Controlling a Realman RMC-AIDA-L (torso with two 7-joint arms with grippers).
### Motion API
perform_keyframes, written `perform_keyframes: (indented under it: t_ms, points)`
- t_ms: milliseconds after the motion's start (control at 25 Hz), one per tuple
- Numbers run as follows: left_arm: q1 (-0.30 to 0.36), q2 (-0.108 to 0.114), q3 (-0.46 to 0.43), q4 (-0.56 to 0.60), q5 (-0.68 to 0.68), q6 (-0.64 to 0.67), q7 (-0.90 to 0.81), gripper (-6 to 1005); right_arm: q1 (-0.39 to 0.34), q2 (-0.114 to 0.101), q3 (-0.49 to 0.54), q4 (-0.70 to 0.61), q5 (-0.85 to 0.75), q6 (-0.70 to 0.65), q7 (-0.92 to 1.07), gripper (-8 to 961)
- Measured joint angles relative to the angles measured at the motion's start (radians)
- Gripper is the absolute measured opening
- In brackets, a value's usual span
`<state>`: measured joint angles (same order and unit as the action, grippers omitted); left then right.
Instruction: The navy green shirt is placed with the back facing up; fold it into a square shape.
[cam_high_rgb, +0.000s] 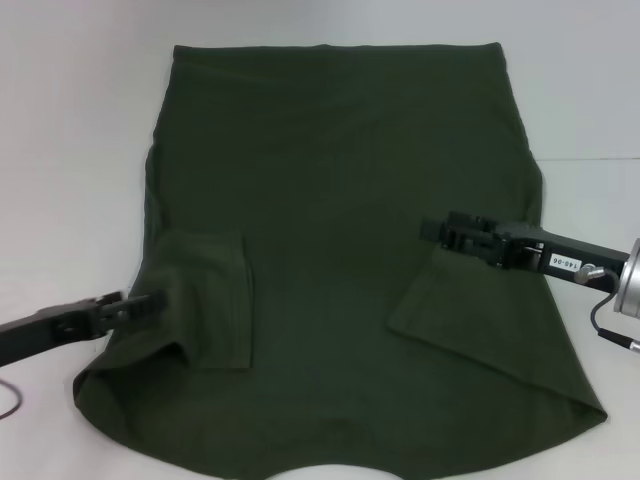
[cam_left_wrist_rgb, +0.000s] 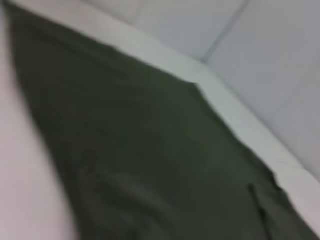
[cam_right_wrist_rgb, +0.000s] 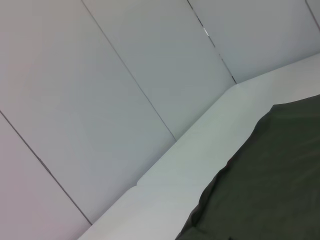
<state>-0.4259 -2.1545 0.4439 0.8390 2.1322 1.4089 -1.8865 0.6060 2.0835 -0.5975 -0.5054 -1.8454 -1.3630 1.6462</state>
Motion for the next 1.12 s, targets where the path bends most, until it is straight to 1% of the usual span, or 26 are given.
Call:
perform_keyframes:
  t_ms: [160,280,720,1120]
  points:
    - [0.016,0.001,-0.055,0.023,0.060,0.001,-0.032,890,0.001,-0.004,0.001,0.000,0.001,0.001,0.002,801]
    - [0.029,0.002,-0.068,0.038,0.092,0.005,-0.033,890,0.006,-0.007,0.002,0.000,0.002,0.001,0.003,801]
    - [0.040,-0.001,-0.071,0.047,0.164,-0.002,0.002,890,0.014,-0.011,0.002,-0.001,0.002,0.001,0.003,800]
    - [0.040,-0.004,-0.065,0.048,0.193,-0.003,0.032,891,0.014,-0.011,0.002,-0.001,0.002,0.000,0.003,799]
